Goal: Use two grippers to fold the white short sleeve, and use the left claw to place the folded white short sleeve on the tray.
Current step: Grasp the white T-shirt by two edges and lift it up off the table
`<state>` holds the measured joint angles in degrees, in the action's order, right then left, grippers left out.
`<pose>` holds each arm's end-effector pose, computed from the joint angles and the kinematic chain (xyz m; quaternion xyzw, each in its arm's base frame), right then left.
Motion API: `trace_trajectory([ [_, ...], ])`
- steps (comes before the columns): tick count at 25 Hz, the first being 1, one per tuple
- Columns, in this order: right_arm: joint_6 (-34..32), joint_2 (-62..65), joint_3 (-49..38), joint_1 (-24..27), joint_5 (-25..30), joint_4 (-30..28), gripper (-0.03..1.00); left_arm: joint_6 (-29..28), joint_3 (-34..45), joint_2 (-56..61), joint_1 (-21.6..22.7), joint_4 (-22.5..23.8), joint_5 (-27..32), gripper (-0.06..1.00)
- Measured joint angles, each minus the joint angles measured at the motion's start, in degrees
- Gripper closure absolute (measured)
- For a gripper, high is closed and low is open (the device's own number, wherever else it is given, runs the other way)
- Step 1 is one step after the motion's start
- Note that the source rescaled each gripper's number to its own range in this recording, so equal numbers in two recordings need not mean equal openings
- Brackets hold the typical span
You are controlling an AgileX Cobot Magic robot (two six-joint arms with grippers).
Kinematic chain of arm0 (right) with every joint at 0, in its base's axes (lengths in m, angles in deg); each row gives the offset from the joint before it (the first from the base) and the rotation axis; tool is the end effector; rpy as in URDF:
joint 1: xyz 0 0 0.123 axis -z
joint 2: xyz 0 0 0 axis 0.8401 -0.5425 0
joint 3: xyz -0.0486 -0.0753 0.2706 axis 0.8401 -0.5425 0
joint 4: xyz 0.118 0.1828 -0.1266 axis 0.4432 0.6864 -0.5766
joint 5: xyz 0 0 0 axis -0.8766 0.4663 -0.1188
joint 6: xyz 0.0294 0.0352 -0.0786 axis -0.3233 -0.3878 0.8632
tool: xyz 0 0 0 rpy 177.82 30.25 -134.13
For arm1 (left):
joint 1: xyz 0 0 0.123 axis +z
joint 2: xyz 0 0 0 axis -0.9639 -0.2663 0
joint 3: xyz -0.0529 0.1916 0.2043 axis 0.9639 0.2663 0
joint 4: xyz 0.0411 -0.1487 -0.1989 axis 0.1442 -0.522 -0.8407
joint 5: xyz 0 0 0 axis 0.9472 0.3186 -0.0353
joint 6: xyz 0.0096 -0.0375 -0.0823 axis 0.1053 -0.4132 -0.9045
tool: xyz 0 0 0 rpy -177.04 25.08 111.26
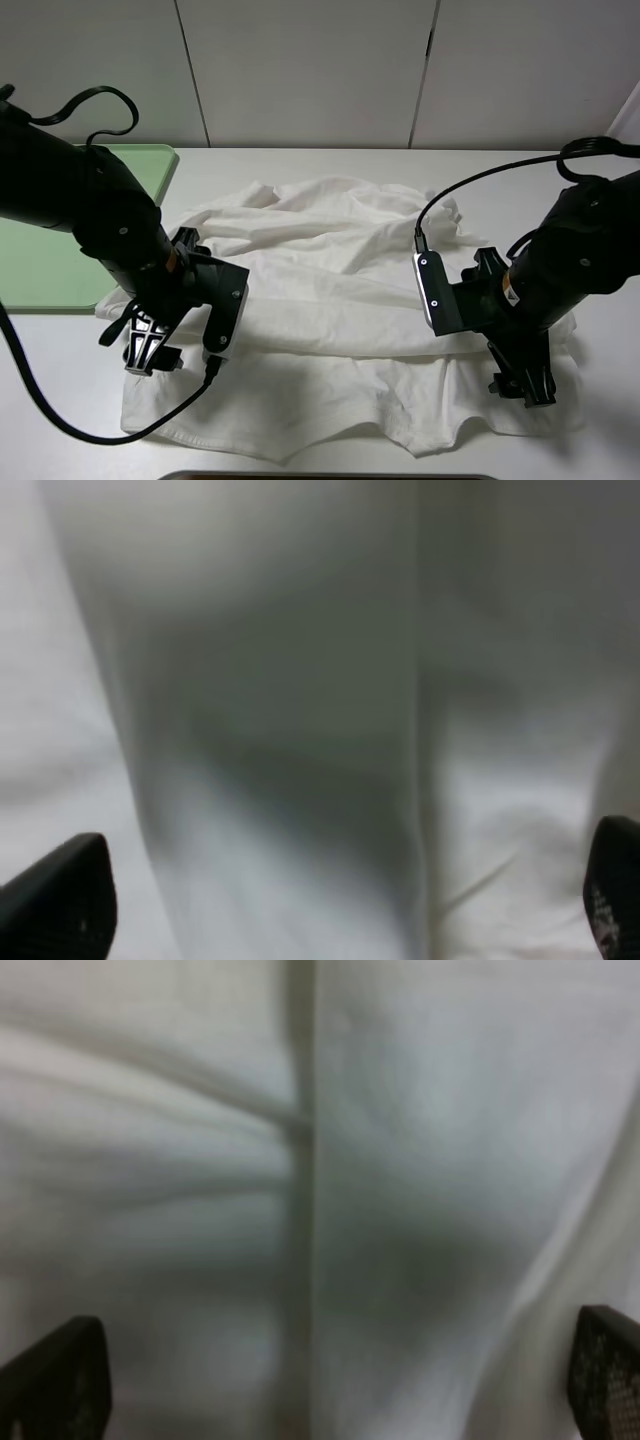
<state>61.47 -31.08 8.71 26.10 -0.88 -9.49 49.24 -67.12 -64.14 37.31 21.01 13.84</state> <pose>0.2035 0.1092 0.1121 -0.7093 0.6973 -0.0811 0.0636 0.2331 -0.1647 0.1131 0.7595 0.6346 0.0828 0.1166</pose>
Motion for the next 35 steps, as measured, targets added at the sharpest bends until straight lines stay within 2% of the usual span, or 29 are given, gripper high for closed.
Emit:
trace_trajectory([
  [10, -0.06, -1.67, 0.00, 0.00, -0.34, -0.58, -0.01, 0.00, 0.00, 0.00, 0.00, 0.00, -1.60, 0.04],
  [12, -0.93, -1.73, 0.00, 0.00, -0.40, -0.58, 0.08, 0.00, 0.00, 0.00, 0.00, 0.00, -1.59, 0.05],
  [15, -1.81, -1.73, 0.00, 0.00, -0.45, -0.58, 0.33, 0.00, 0.00, 0.00, 0.00, 0.00, -1.61, 0.13],
  [16, -1.81, -1.73, 0.00, 0.00, -0.45, -0.58, 0.33, 0.00, 0.00, 0.00, 0.00, 0.00, -1.61, 0.15],
  [17, -1.86, -1.73, 0.00, 0.00, -0.45, -0.58, 0.39, 0.00, 0.00, 0.00, 0.00, 0.00, -1.61, 0.18],
  [19, -1.94, -1.73, 0.00, 0.00, -0.51, -0.63, 0.53, 0.00, 0.00, 0.00, 0.00, 0.00, -1.61, 0.22],
  [20, -2.21, -1.73, 0.00, 0.00, -0.79, -0.63, 0.65, 0.00, 0.00, 0.00, 0.00, 0.00, -1.61, 0.25],
  [27, -3.64, -1.73, 0.00, 0.00, -1.19, -0.74, 0.95, 0.00, 0.00, 0.00, 0.00, 0.00, -1.23, 0.55],
  [29, -3.79, -1.73, 0.00, 0.00, -1.21, -0.74, 0.97, 0.00, 0.00, 0.00, 0.00, 0.00, -0.82, 0.67],
  [30, -3.93, -1.73, 0.00, 0.00, -1.27, -0.74, 0.97, 0.00, 0.00, 0.00, 0.00, 0.00, -0.76, 0.77],
  [32, -3.98, -1.73, 0.00, 0.00, -1.27, -0.74, 0.97, 0.00, 0.00, 0.00, 0.00, 0.00, -0.76, 0.87],
  [35, -3.98, -1.73, 0.00, 0.00, -1.27, -0.74, 0.97, 0.00, 0.00, 0.00, 0.00, 0.00, -0.76, 0.93],
])
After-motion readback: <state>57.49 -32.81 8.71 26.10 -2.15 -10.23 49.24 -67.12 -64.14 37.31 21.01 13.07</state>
